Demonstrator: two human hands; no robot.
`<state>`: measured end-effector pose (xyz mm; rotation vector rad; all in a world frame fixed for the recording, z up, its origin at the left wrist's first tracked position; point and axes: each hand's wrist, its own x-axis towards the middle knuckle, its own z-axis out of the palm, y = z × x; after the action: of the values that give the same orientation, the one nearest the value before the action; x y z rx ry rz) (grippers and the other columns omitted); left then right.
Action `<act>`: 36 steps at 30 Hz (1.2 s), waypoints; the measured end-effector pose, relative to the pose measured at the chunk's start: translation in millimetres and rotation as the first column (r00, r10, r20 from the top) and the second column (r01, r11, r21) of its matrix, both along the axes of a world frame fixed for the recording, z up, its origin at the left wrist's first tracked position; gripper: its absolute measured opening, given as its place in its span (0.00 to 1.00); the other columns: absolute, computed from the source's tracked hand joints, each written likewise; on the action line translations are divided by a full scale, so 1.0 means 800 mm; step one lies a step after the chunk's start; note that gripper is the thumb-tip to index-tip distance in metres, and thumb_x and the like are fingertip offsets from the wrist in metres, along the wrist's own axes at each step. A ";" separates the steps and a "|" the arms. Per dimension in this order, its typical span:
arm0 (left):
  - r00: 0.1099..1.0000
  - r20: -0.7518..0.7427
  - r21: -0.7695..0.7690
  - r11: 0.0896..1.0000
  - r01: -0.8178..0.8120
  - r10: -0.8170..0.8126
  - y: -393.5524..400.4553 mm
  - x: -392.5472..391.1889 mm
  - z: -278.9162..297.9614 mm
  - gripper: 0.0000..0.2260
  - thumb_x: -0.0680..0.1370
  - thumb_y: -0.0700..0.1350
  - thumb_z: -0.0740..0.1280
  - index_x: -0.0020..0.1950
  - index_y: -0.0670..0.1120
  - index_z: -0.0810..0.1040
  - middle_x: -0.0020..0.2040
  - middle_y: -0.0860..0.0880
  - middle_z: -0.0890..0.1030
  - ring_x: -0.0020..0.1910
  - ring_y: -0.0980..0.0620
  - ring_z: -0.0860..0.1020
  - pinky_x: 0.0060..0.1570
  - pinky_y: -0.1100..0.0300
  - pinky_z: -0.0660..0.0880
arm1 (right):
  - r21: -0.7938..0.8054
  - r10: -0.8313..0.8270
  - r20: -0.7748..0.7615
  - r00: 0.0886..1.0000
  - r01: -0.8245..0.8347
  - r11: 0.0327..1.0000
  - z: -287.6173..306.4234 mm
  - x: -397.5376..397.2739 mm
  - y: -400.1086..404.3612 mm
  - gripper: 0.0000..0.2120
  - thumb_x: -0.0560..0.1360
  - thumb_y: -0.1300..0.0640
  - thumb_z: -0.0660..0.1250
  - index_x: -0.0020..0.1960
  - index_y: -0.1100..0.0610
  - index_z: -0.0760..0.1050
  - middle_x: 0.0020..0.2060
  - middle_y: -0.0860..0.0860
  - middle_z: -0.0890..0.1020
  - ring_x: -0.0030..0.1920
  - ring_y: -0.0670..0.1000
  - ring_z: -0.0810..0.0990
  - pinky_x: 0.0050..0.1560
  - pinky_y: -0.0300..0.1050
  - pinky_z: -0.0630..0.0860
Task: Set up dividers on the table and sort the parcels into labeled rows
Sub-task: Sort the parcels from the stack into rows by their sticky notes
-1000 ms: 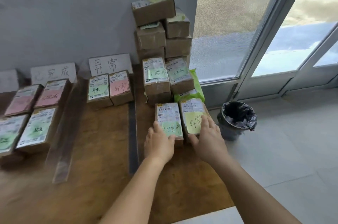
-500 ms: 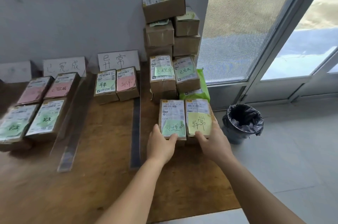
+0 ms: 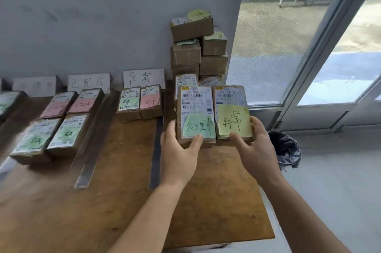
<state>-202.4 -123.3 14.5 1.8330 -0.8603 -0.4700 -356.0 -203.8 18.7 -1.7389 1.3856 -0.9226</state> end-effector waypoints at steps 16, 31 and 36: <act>0.990 -0.057 -0.094 0.987 -0.131 0.126 0.082 0.092 0.044 0.31 0.73 0.56 0.71 0.73 0.56 0.63 0.67 0.56 0.73 0.65 0.59 0.67 0.60 0.61 0.64 | -0.031 0.170 0.171 0.970 -0.167 0.985 0.053 0.092 0.050 0.23 0.75 0.51 0.68 0.67 0.39 0.66 0.55 0.42 0.76 0.46 0.43 0.79 0.51 0.46 0.76; 0.948 -0.308 -0.104 0.988 -0.118 0.080 0.170 0.277 0.061 0.30 0.74 0.48 0.73 0.71 0.61 0.61 0.56 0.57 0.79 0.60 0.55 0.74 0.65 0.50 0.70 | 0.116 0.127 0.318 0.940 -0.172 0.978 0.046 0.278 0.139 0.20 0.77 0.52 0.66 0.60 0.32 0.63 0.47 0.46 0.81 0.41 0.45 0.82 0.38 0.43 0.81; 0.933 -0.354 -0.112 0.987 -0.116 0.069 0.180 0.325 0.061 0.31 0.75 0.47 0.71 0.75 0.57 0.61 0.60 0.54 0.78 0.64 0.53 0.73 0.67 0.45 0.69 | 0.132 0.045 0.266 0.963 -0.083 0.988 0.032 0.319 0.149 0.24 0.78 0.52 0.65 0.69 0.40 0.60 0.56 0.51 0.80 0.52 0.49 0.79 0.42 0.43 0.80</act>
<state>57.4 20.9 63.6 1.5973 -0.5452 -0.6405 -100.8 -84.9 44.5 -1.4868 1.1853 -0.9559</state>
